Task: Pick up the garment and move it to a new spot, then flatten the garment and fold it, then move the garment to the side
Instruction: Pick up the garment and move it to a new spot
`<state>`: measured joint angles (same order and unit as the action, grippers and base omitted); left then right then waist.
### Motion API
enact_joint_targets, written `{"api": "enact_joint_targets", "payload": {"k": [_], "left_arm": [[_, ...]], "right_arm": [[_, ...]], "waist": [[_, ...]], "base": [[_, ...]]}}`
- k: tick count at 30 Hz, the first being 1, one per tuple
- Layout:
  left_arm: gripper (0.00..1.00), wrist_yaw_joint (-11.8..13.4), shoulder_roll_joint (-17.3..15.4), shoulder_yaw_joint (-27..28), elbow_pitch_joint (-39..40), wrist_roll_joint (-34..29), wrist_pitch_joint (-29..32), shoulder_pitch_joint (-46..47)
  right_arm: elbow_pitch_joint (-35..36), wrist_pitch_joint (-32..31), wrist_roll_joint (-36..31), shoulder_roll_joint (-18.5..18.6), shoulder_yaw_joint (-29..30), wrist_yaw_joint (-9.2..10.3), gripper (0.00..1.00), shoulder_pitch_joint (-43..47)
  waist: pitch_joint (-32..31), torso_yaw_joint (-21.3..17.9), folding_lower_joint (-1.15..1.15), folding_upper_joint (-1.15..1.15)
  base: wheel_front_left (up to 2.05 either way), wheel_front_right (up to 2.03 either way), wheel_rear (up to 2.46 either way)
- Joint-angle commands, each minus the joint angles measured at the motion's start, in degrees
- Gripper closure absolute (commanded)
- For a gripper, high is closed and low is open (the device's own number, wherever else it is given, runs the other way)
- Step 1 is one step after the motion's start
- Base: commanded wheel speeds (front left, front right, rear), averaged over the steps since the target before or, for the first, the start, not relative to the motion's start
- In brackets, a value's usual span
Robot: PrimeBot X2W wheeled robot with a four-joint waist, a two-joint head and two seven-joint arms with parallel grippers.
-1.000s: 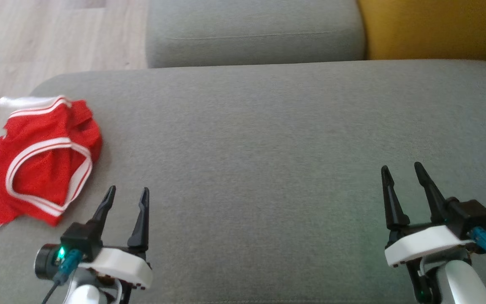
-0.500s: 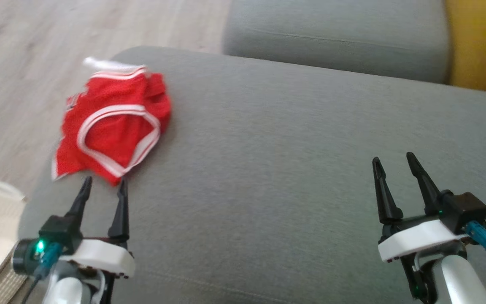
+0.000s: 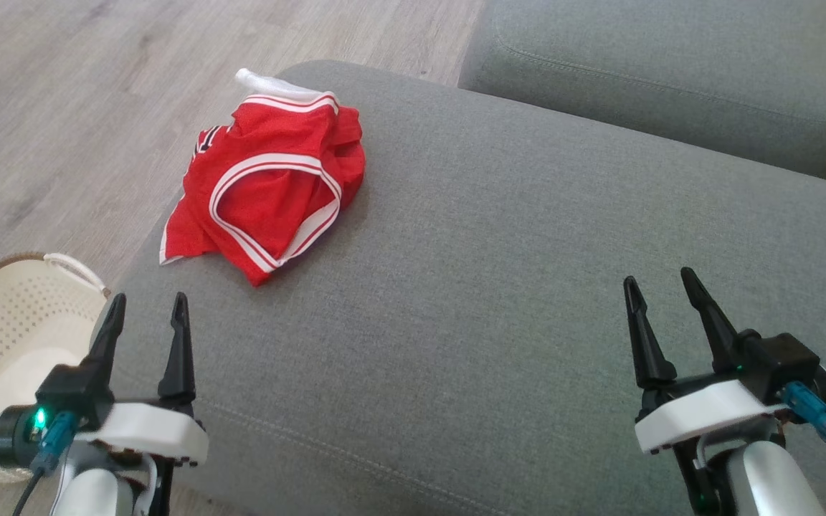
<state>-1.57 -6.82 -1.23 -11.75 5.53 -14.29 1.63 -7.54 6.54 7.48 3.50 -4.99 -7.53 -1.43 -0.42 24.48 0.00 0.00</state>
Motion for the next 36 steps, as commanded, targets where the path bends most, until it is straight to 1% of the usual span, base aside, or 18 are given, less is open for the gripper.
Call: {"api": "enact_joint_targets", "payload": {"k": [1,8,13,17,21,24,29,36], "left_arm": [[0.00,0.07,-0.61,2.00,1.95,-0.70,-0.71,2.75],[0.00,-0.09,-0.30,2.49,2.00,-0.65,-0.71,2.87],[0.00,-0.91,0.37,3.03,1.04,0.74,-0.71,4.22],[0.00,-1.64,0.35,2.82,0.50,0.77,-0.71,8.71],[0.00,-2.27,0.05,2.31,-2.38,0.57,-0.71,15.32],[0.00,-2.98,-0.47,1.81,-6.89,0.76,-0.71,21.26],[0.00,-4.01,-1.79,1.55,-18.34,2.01,-0.49,32.40],[0.00,-4.68,-3.26,0.74,-35.12,2.99,2.08,44.73]], "right_arm": [[2.17,0.08,0.01,0.00,-1.34,0.04,0.00,-1.55],[1.79,0.06,0.27,-0.03,-1.50,0.04,0.00,-1.88],[2.15,-0.24,0.40,0.17,-1.40,0.04,0.00,-2.34],[3.74,-1.35,0.08,0.99,-1.46,0.04,0.00,-3.53],[5.75,-2.93,-0.21,2.18,-1.71,0.04,0.00,-5.34],[7.17,-3.93,-0.19,3.13,-1.52,0.04,0.00,-6.84],[8.97,-5.06,0.09,4.24,-1.09,0.04,0.00,-9.09],[9.55,-5.32,0.29,4.75,-0.90,0.04,0.00,-10.71]], "waist": [[0.07,-0.10,0.00,0.00],[0.15,-0.76,0.00,0.00],[0.94,-1.51,0.00,0.00],[4.02,-2.67,0.00,0.00],[8.46,-4.62,0.00,0.00],[11.89,-6.18,0.00,0.00],[16.90,-9.03,0.00,0.00],[20.53,-12.19,0.00,0.00]], "base": [[0.00,0.00,0.00],[0.00,0.00,0.00],[0.00,0.00,0.00],[0.00,0.00,0.00],[0.00,0.00,0.00],[0.00,0.00,0.00],[0.00,0.00,0.00],[0.00,0.00,0.00]]}}
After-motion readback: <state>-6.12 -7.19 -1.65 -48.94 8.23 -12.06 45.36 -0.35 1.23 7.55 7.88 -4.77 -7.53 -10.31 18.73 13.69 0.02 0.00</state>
